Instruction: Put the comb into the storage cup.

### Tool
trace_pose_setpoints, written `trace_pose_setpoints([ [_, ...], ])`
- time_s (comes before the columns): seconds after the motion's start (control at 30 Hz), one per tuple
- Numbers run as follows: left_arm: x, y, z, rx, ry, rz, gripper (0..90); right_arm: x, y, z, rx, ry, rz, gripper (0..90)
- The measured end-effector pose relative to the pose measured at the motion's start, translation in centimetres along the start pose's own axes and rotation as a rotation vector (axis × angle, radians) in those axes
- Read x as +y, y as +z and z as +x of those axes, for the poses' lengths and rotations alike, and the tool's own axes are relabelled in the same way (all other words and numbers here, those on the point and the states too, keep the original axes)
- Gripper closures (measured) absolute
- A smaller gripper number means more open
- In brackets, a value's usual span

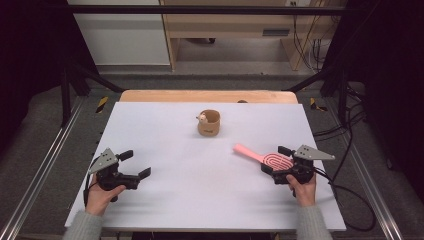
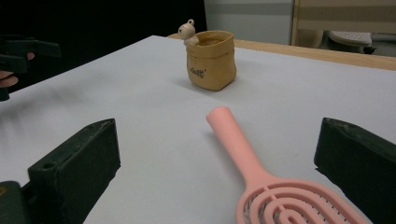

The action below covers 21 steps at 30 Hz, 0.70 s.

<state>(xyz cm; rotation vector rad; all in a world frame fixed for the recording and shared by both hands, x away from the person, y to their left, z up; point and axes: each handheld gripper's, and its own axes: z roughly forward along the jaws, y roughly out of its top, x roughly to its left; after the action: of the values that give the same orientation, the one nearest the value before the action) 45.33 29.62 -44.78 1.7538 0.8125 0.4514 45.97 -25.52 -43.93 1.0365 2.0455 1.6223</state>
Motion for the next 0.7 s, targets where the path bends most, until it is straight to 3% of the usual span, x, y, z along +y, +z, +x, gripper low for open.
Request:
trace_pose_setpoints([
  [0.37, 0.0, -0.1, 0.0, 0.0, -0.002, -0.001, 0.1, 0.4, -0.1, 0.1, -0.007, -0.006, 0.0, 0.3],
  [0.7, -0.1, -0.1, 0.1, 0.0, -0.007, 0.0, 0.2, 1.2, 0.4, 1.0, -0.063, -0.039, 0.016, 0.2],
])
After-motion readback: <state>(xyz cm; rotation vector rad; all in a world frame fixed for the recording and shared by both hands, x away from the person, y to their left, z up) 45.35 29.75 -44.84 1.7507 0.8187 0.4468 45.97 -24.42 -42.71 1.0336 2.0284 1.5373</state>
